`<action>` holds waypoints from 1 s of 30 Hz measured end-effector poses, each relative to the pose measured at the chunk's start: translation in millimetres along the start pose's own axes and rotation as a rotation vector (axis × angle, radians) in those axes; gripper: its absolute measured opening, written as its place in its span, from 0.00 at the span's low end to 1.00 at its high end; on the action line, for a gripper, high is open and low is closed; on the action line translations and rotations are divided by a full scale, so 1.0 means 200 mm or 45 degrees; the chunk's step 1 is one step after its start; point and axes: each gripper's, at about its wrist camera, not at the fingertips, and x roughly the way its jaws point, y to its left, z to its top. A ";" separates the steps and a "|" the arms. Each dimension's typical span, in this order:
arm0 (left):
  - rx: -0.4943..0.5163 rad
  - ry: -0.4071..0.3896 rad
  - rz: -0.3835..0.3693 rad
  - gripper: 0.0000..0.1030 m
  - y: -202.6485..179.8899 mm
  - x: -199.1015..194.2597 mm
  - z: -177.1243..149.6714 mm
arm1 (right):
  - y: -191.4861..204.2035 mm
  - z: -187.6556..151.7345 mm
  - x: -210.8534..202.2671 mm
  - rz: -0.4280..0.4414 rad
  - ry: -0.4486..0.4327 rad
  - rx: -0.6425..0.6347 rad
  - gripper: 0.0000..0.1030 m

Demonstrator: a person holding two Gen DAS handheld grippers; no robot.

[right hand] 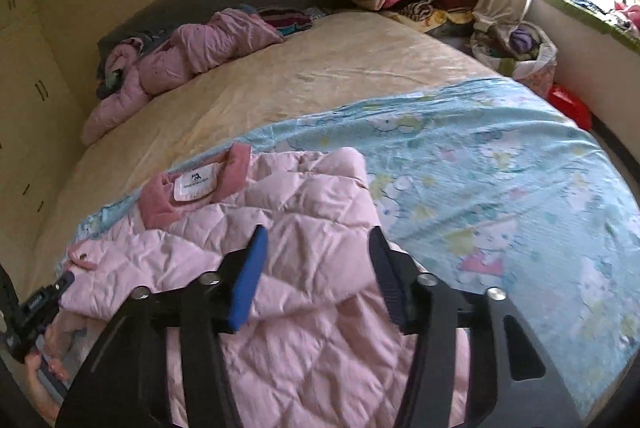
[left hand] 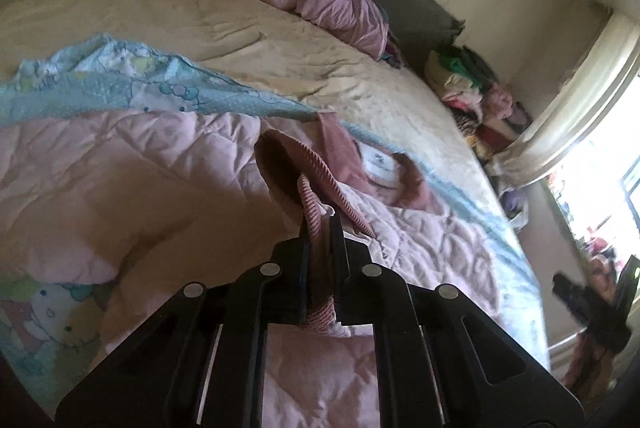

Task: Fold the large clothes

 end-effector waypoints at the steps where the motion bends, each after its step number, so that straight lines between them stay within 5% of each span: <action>1: 0.020 0.006 0.025 0.03 0.00 0.01 0.00 | 0.00 0.01 0.06 0.009 0.009 -0.009 0.42; 13: 0.091 0.098 0.202 0.07 0.08 0.14 -0.08 | -0.05 -0.07 0.72 0.027 0.299 0.120 0.42; 26: 0.163 0.153 0.359 0.13 0.08 0.19 -0.13 | -0.02 -0.15 0.80 -0.037 0.272 0.031 0.43; 28: 0.179 0.089 0.379 0.17 0.03 0.12 -0.10 | -0.01 -0.13 0.77 -0.015 0.263 0.010 0.54; 30: 0.188 0.047 0.363 0.21 -0.01 0.06 -0.08 | 0.05 -0.13 0.66 0.049 0.200 -0.055 0.76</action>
